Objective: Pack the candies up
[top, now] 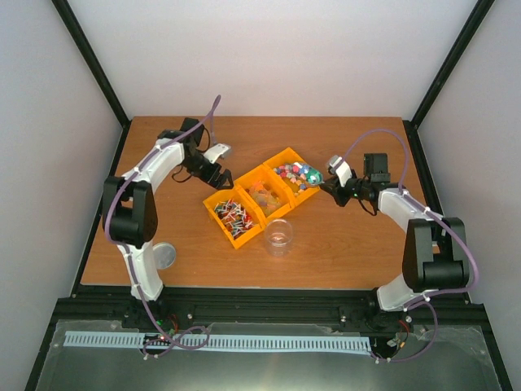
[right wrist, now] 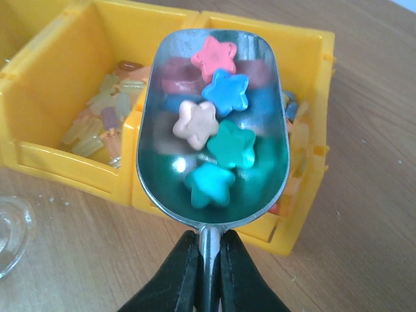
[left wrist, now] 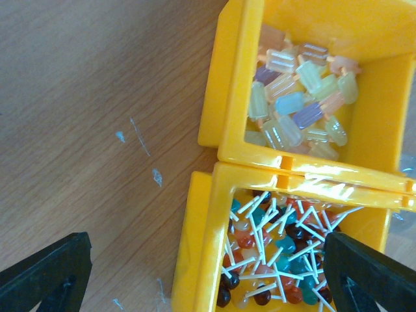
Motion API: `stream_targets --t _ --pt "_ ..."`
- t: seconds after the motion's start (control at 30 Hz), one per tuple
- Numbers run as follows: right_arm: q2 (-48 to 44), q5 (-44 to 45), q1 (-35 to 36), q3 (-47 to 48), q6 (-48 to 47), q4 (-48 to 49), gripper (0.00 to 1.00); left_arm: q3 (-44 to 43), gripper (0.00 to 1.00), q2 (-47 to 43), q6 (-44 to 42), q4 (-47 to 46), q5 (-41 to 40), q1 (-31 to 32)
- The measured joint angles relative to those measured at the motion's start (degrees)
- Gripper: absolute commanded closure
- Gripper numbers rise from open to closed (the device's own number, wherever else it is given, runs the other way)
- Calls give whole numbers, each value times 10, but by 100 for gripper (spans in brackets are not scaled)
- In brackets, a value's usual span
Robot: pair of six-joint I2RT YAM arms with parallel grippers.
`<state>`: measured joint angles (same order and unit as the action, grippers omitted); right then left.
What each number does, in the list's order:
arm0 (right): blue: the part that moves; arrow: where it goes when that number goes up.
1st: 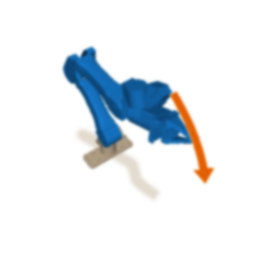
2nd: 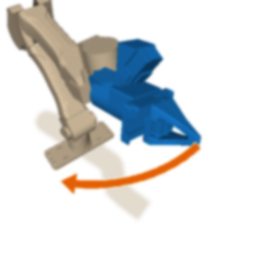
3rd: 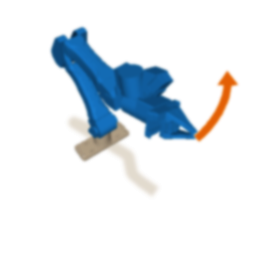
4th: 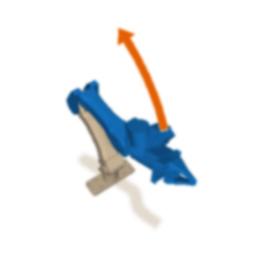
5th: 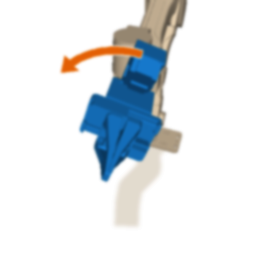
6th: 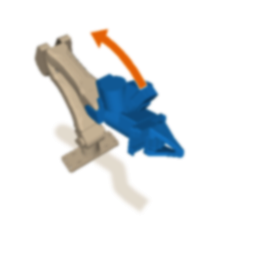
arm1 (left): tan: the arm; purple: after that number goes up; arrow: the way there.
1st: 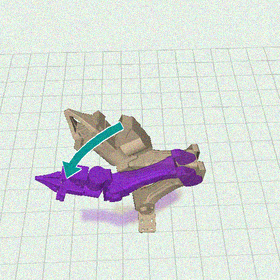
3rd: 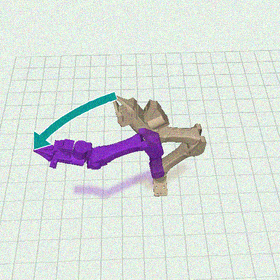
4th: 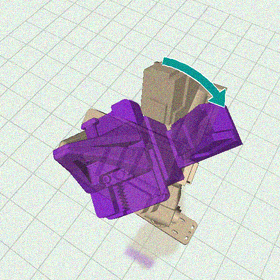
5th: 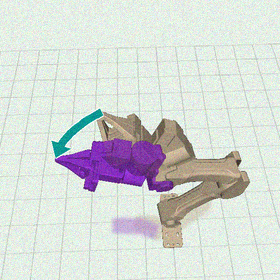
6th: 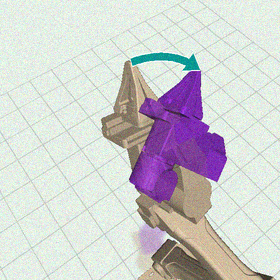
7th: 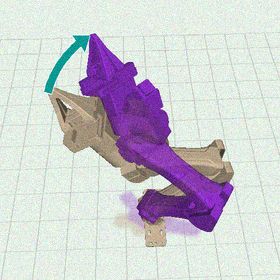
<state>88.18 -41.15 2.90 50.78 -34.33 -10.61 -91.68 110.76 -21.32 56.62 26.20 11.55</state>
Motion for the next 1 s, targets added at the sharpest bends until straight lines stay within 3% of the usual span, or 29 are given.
stream_targets --t 0.27,0.5,0.7,1.0 --pt "-48 -37 -2 -10 -26 -22 97 38 0 -105 31 -40 25 -23" --pt "-136 -66 -3 11 -132 -167 97 152 0 -247 92 -165 10 -28" --pt "-178 -87 -3 71 -241 -327 97 132 0 -238 96 -166 9 -28" --pt "-180 -71 7 97 -348 -486 97 133 0 -237 74 -150 13 -28"
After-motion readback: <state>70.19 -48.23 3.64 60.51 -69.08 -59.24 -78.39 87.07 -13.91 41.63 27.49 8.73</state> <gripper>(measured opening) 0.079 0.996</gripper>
